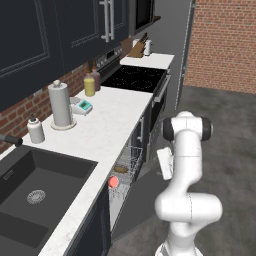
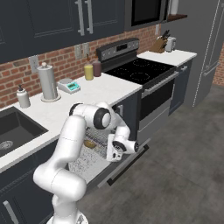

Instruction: Pick up the cup and bowl from the counter, place them in the dishwasher, and close the dishwasher door.

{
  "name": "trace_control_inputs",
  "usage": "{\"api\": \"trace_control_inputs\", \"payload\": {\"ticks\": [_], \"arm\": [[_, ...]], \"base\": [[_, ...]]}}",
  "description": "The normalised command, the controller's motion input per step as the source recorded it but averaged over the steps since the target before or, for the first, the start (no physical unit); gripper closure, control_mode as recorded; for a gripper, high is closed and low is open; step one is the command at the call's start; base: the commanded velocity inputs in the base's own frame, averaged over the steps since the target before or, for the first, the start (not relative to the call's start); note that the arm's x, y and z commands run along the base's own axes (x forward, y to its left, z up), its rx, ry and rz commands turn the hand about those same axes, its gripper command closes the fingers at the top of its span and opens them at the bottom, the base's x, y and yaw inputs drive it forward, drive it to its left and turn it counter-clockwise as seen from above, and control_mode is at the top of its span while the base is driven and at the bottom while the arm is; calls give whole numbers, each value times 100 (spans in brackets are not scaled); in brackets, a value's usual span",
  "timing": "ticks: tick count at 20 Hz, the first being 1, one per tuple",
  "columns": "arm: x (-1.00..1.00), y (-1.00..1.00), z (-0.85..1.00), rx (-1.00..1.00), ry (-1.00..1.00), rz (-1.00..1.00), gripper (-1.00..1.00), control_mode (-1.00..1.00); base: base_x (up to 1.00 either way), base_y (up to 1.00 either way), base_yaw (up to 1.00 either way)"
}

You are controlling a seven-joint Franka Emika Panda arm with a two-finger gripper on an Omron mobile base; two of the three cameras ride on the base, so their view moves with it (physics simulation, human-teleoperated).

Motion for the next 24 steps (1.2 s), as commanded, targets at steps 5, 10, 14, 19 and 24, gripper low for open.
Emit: {"api": "trace_control_inputs", "payload": {"ticks": [5, 10, 14, 19, 24], "arm": [[-100, -99, 0, 0, -31, 10, -100, -100], [-100, -88, 3, 0, -31, 7, -100, -100], [-76, -74, -35, 2, -15, 7, -100, -100], [-27, -47, -88, 6, -10, 10, -100, -100], [2, 2, -68, 5, -14, 2, -100, -100]], "base": [[0, 0, 0], [0, 0, 0], [0, 0, 0], [0, 0, 0], [0, 0, 0]]}}
